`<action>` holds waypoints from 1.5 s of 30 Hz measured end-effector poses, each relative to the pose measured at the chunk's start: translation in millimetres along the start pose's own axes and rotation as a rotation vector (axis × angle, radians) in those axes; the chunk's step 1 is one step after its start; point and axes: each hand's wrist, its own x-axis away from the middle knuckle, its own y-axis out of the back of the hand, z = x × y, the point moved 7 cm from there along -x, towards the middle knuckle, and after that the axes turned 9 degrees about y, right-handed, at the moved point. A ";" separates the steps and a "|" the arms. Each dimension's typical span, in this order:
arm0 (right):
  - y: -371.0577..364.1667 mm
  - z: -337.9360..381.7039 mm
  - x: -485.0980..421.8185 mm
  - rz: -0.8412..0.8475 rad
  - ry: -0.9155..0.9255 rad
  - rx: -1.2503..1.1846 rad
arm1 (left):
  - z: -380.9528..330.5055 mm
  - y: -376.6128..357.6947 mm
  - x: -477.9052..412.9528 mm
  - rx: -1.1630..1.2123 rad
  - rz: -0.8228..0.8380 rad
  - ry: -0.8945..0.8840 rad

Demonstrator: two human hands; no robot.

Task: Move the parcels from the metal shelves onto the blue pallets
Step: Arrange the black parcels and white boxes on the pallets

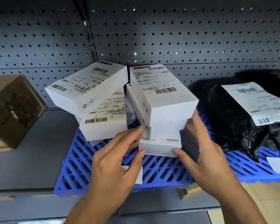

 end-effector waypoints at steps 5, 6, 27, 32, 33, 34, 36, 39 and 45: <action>1.5 -3.8 1.0 0.001 0.034 -0.015 | 10.0 -15.3 -7.5 -0.034 0.113 0.198; 1.0 -4.0 1.6 0.000 0.037 -0.023 | 9.4 -19.5 -9.7 -0.051 0.141 0.213; 9.3 -4.4 29.0 -0.481 0.147 -0.268 | 19.4 -14.1 -13.7 -0.002 0.056 0.330; 5.9 -11.9 27.8 -0.475 0.082 -0.452 | 17.7 -13.2 -16.0 0.000 0.045 0.347; 5.1 -13.6 26.3 -0.473 0.059 -0.478 | 17.1 -13.1 -15.8 0.006 0.041 0.352; 4.3 -14.4 24.5 -0.469 0.042 -0.496 | 16.9 -13.0 -15.3 0.010 0.036 0.354; 4.0 -15.7 22.9 -0.459 0.017 -0.515 | 16.7 -14.1 -14.3 0.025 0.032 0.359; 5.0 -17.2 22.3 -0.460 -0.009 -0.539 | 16.8 -14.7 -13.7 0.039 0.028 0.364; 6.2 -15.6 21.0 -0.475 -0.035 -0.544 | 18.3 -13.5 -14.2 0.060 0.014 0.375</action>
